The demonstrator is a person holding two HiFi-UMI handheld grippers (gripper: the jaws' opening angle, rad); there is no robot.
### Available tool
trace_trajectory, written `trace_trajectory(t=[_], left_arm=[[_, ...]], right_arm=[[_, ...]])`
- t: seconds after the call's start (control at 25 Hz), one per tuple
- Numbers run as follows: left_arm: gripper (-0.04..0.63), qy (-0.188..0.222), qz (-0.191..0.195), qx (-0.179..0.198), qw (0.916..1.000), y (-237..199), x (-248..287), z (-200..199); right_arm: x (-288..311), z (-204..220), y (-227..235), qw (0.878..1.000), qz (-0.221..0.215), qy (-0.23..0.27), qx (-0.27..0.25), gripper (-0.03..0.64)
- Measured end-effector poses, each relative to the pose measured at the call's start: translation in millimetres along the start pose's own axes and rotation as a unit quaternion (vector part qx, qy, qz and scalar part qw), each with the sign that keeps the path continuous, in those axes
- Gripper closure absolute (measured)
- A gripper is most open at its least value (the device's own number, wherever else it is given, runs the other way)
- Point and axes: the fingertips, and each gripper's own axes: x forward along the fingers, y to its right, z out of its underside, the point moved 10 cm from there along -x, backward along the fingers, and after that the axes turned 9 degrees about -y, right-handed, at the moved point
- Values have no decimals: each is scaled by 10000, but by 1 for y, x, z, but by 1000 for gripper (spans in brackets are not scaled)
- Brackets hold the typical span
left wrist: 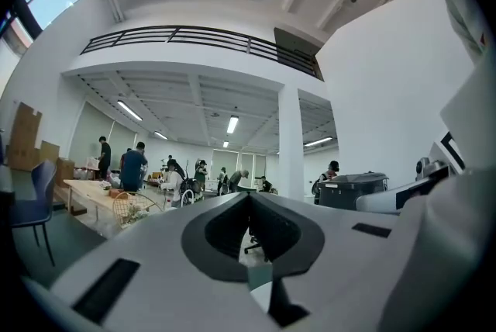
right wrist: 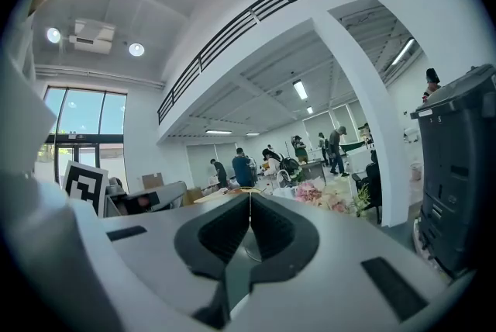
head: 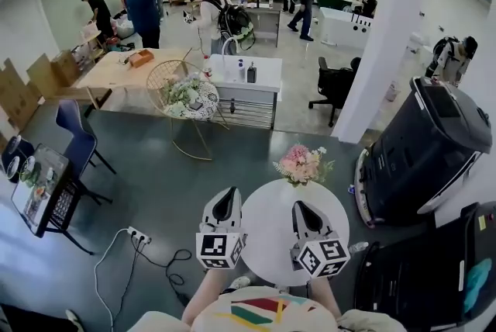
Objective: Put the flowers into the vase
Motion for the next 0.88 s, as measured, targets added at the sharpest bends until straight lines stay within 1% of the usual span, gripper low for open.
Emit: trace_trajectory(t=[0.16,0.32,0.6,0.88], left_arm=[[588,62,162,60,9998,9,0,-6],[588,78,241,91,9996,14,-2,-9],[588,251,196,71,9995,14,-9,-16],[588,314,283,93,9991,25,-9,-19]], right_arm=[[-9,2,5,9999,114,63,85,603],[-15,1,6,9997,188,137,98,603],[-23,0,-2,9989,335,90,-300,604],[-30,-4,1,9984,395,155,-370,604]])
